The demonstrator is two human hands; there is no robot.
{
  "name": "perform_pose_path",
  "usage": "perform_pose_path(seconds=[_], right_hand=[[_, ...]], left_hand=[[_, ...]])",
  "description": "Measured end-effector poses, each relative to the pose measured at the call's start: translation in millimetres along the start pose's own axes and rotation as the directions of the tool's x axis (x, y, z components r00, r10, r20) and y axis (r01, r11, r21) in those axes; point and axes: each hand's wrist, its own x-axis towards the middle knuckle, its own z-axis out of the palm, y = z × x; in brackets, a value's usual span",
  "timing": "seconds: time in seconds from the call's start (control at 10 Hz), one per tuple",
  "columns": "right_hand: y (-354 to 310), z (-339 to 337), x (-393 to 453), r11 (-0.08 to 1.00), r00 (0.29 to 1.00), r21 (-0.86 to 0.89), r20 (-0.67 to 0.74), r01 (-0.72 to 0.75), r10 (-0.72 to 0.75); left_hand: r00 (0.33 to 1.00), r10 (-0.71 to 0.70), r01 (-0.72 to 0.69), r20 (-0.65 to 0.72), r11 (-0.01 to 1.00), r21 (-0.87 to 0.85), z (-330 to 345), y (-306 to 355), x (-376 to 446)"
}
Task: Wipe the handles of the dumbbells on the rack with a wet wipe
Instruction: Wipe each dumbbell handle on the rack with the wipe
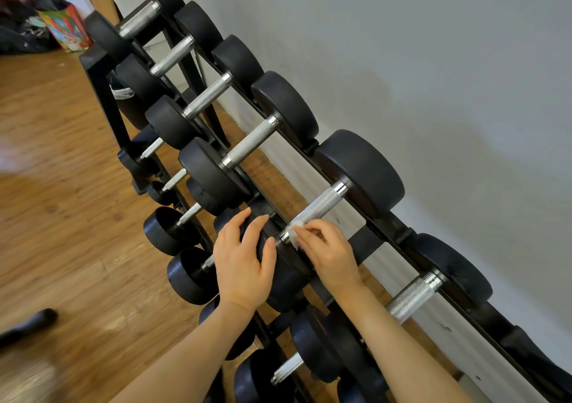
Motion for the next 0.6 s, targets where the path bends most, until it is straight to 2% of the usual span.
perform_pose_path(seconds=[0.2, 0.3, 0.4, 0.5, 0.6], right_hand=[[-10, -9, 4, 0.999, 0.995, 0.038, 0.101, -0.005, 0.001], [1, -11, 5, 0.999, 1.0, 0.036, -0.026, -0.009, 0.01], [1, -10, 1, 0.996, 0.998, 0.076, -0.042, -0.047, 0.05], [-8, -6, 1, 0.993, 1.0, 0.116, 0.029, -0.003, -0.001], [-4, -5, -1, 0.99, 0.998, 0.136, 0.027, 0.047, -0.051]], left_hand=[[1.0, -0.007, 0.007, -0.002, 1.0, -0.003, 0, 1, 0], [1.0, -0.006, 0.006, -0.005, 1.0, -0.004, 0, 2, -1], [1.0, -0.005, 0.005, -0.006, 1.0, -0.005, 0, 3, -1], [1.0, -0.019, 0.019, -0.011, 1.0, -0.007, -1, 1, 0], [1.0, -0.009, 0.009, -0.01, 1.0, -0.008, 1, 2, 0]])
